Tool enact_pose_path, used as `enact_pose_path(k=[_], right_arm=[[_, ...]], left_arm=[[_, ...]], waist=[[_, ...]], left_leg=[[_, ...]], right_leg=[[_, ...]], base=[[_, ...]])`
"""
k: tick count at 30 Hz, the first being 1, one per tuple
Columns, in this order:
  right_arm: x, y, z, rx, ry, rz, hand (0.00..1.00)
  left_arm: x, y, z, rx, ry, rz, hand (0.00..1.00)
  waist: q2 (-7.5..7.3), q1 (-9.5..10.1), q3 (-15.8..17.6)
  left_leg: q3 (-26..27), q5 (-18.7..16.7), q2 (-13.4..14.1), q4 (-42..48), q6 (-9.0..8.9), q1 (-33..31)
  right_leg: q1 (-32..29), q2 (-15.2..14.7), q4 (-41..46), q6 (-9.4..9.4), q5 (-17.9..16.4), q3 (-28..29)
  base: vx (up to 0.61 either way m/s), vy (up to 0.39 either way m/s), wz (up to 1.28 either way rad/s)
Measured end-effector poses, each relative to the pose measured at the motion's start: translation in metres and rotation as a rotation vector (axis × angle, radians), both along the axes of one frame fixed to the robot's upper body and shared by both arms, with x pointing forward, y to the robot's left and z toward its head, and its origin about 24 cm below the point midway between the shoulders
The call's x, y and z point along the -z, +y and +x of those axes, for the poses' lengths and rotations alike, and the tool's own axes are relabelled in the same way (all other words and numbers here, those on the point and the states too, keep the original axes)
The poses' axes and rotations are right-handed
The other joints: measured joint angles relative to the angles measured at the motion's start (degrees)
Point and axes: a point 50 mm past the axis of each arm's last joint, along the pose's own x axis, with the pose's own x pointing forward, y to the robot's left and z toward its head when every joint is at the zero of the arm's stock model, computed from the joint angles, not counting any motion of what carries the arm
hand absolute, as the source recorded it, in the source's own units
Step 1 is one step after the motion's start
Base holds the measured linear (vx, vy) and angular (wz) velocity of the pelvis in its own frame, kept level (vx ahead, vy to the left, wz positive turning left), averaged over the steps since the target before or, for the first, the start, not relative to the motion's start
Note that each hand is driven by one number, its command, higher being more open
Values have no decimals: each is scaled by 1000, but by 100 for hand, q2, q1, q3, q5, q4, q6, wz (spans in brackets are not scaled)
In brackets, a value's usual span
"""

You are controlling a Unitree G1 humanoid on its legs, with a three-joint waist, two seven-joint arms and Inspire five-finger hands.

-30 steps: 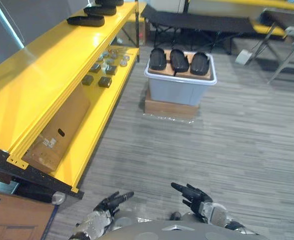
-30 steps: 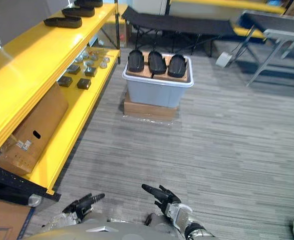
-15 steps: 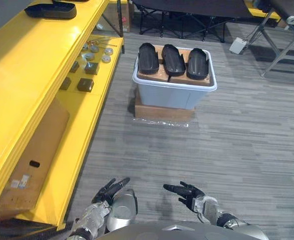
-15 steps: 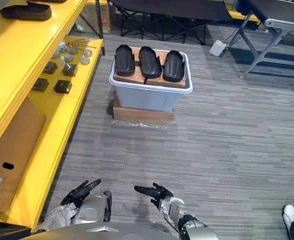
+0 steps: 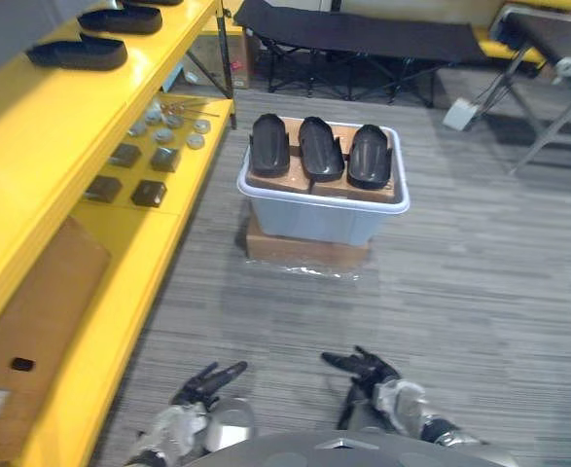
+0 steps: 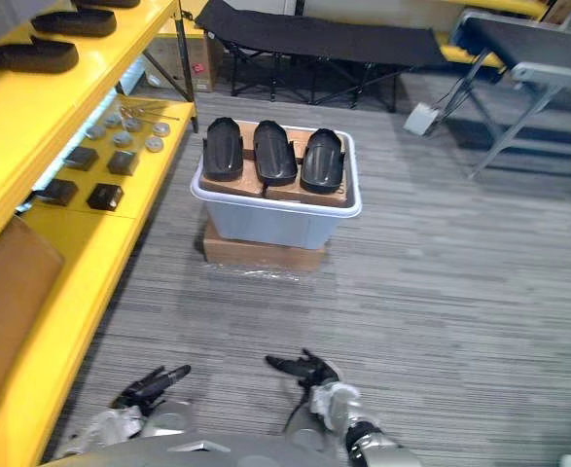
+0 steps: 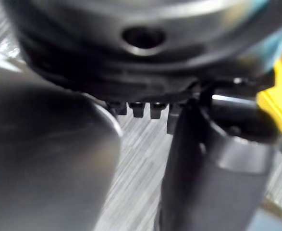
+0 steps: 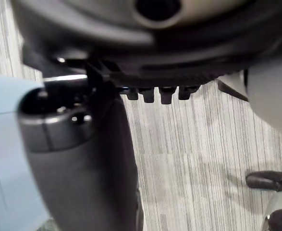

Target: Walk over and take three plastic housings, then place them on the shelf

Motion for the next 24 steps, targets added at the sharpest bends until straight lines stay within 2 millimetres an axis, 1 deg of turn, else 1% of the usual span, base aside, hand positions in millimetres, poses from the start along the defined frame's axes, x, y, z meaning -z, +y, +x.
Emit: enact_pose_path(k=[2, 3, 4, 5, 6, 7, 8, 9, 10, 11, 12, 13, 14, 15, 16, 17, 19, 20, 22, 23, 24], right_arm=[[1, -8, -4, 14, 15, -17, 100], [0, -13, -6, 29, 20, -34, 100], [1, -15, -8, 32, 26, -40, 100], [1, -16, -9, 34, 33, -41, 100], [2, -17, -12, 38, 42, -44, 100], [3, -17, -15, 37, 47, -47, 100], [4, -19, -19, 42, 54, -52, 100], [6, -18, -26, 50, 75, -49, 100], [8, -17, -29, 59, 86, -43, 100], [10, -15, -34, 85, 98, -39, 100], [9, -17, -32, 133, 85, -45, 100], [8, -17, -30, 159, 68, -46, 100], [6, -19, -25, 193, 34, -49, 100], [5, -15, -22, 204, 0, -48, 100], [5, -8, -20, 200, -16, -33, 100], [4, 3, -14, 193, -54, -7, 100], [2, 10, -8, 190, -82, 10, 100], [0, 12, 0, 183, -104, 18, 100], [-2, 14, 2, 171, -122, 32, 100], [8, 22, -23, 110, -56, 42, 100], [8, 22, -23, 111, -56, 42, 100]], left_arm=[[1, -1, -2, -2, 5, 2, 100], [1, -2, -3, -6, -1, 2, 100], [1, 0, -4, -12, -3, 6, 100], [1, 1, -8, -32, -8, 7, 100], [-1, 1, -4, -75, -44, -6, 100], [-2, 1, -1, -92, -59, -13, 100], [-3, 0, 5, -97, -80, -21, 100], [-4, -1, 7, -93, -90, -21, 100], [-5, -1, 10, -92, -103, -17, 100], [-6, 0, 13, -87, -120, -13, 100], [-7, -2, 16, -82, -131, -15, 100], [-7, -3, 17, -80, -132, -19, 100], [-8, -7, 19, -71, -135, -29, 100], [-6, -8, 16, -63, -125, -29, 100], [-7, -5, 15, -59, -123, -21, 100], [-7, 0, 15, -52, -112, -3, 100], [-8, 3, 19, -20, -104, 25, 100], [-7, 2, 19, 8, -79, 44, 100], [-6, 2, 17, 2, -58, 58, 100], [0, 5, 4, -39, 13, 73, 100], [0, 5, 4, -39, 13, 73, 100]], waist=[[54, -6, -20], [77, -7, -42], [48, 4, -60], [31, 17, -75], [34, 22, -91], [61, 19, -87], [129, 1, -76], [163, -18, -89], [60, -16, -38], [57, 10, -48], [57, -9, -50], [52, -30, -48], [73, -40, -58], [0, 4, -50], [-116, 2, -77], [-255, -25, -73], [-345, -53, -49], [-387, -70, -51], [-397, -88, -57], [-580, -308, -318], [-580, -308, -318]], left_leg=[[-81, -33, 107, -65, 33, 35], [-69, -90, 151, -63, 108, 93], [-64, -119, 158, -7, 182, 119], [-96, -83, 159, 354, 246, -23], [-127, 53, 190, 1231, 451, -510], [-128, 191, 220, 1653, 494, -726], [-184, 552, 278, 2269, 324, -1000], [-230, 969, 335, 2713, 12, -1200], [-218, 1108, 329, 2941, 59, -1325], [28, 678, 326, 2884, 90, -1443], [396, 324, 256, 2336, 191, -1590], [603, 318, 169, 1899, 233, -1675], [946, 647, -10, 694, 293, -1718], [1176, 1079, -175, 305, 609, -1525], [1240, 1107, -279, 163, 616, -1475], [1302, 1109, -374, 84, 621, -1475], [1376, 1105, -438, 65, 617, -1468], [1470, 1113, -520, -124, 625, -1302], [1562, 1173, -589, -430, 640, -1000], [1353, 2489, -1057, -2900, 589, -27], [1355, 2497, -1059, -2898, 601, -24]], right_leg=[[-29, 131, 186, 3, -221, -31], [-94, 157, 403, 17, -415, 15], [-134, 166, 549, 20, -541, 51], [-121, 163, 579, 9, -583, 60], [-36, 172, 470, 13, -575, 20], [45, 182, 393, 29, -566, -24], [321, 230, 152, 47, -546, -120], [704, 340, -244, 31, -476, -133], [876, 278, -416, -7, -412, -141], [1117, 222, -628, -5, -406, -196], [1257, 115, -767, 10, -403, -285], [1297, 41, -815, 41, -399, -332], [1340, -67, -869, 227, -390, -384], [1390, -181, -949, 394, -357, -311], [1383, -236, -1006, 388, -333, -280], [1350, -240, -1072, 399, -306, -276], [1360, -270, -1155, 367, -274, -305], [1376, -323, -1193, 360, -154, -320], [1473, -326, -1219, 291, -73, -361], [1468, -215, -1539, 167, -56, -591], [1469, -215, -1539, 170, -54, -591]], base=[[207, -112, 4], [220, -82, 1], [187, -23, -1], [170, -9, 2], [128, 2, 10], [163, -1, 23], [210, -10, 45], [245, -7, 53], [322, 46, 55], [312, 102, 43], [247, 98, 38], [206, 151, 26], [193, 191, 0], [243, 205, -11], [226, 113, -18], [196, 29, -5], [212, 27, -8], [186, 29, -20], [133, 13, -24], [78, 7, -12], [0, 0, 0]])
